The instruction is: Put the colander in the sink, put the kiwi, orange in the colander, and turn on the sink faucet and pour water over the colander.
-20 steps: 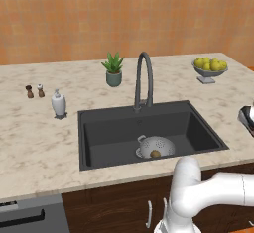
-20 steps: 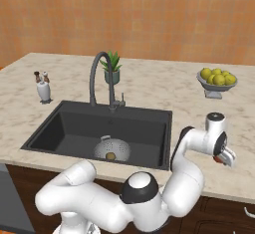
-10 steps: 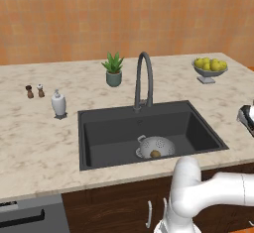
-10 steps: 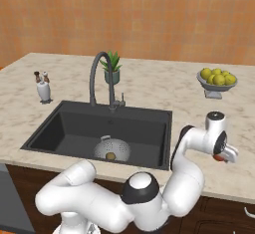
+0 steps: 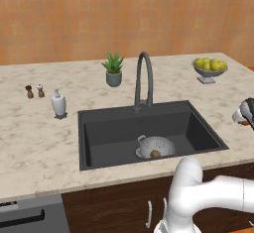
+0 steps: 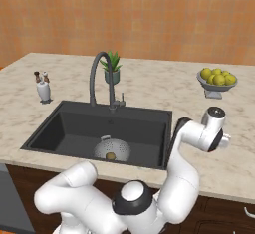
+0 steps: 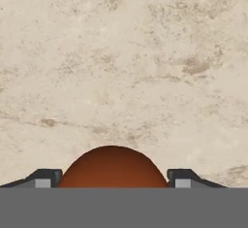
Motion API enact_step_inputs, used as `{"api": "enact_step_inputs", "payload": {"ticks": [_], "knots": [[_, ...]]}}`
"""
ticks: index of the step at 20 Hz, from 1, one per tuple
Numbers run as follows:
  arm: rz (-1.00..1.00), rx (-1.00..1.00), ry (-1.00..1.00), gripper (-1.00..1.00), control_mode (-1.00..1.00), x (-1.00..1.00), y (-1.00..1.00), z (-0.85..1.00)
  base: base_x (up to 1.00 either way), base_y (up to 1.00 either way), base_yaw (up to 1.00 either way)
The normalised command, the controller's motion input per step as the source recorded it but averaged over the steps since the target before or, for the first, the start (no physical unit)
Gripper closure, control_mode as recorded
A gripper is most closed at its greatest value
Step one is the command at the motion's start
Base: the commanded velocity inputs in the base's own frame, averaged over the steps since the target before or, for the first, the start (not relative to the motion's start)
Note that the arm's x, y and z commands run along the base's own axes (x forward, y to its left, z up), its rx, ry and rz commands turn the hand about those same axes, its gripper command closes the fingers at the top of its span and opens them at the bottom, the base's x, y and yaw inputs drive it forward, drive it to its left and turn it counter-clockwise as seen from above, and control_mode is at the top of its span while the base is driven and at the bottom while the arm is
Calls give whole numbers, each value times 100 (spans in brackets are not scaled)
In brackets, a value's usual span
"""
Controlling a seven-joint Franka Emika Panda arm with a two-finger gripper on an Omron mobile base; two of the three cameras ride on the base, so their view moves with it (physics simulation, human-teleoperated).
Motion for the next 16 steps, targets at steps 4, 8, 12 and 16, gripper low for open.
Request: {"api": "enact_step_inputs", "payload": {"ticks": [4, 8, 12, 16], "knots": [[58, -16, 2, 100, -100, 0, 100, 72, 0, 0, 0], [54, -5, 0, 100, -100, 0, 70, 41, 0, 0, 0], [39, 1, 0, 100, -100, 0, 44, 23, 0, 0, 0], [32, 9, 0, 100, -100, -1, 21, 16, 0, 0, 0]]}}
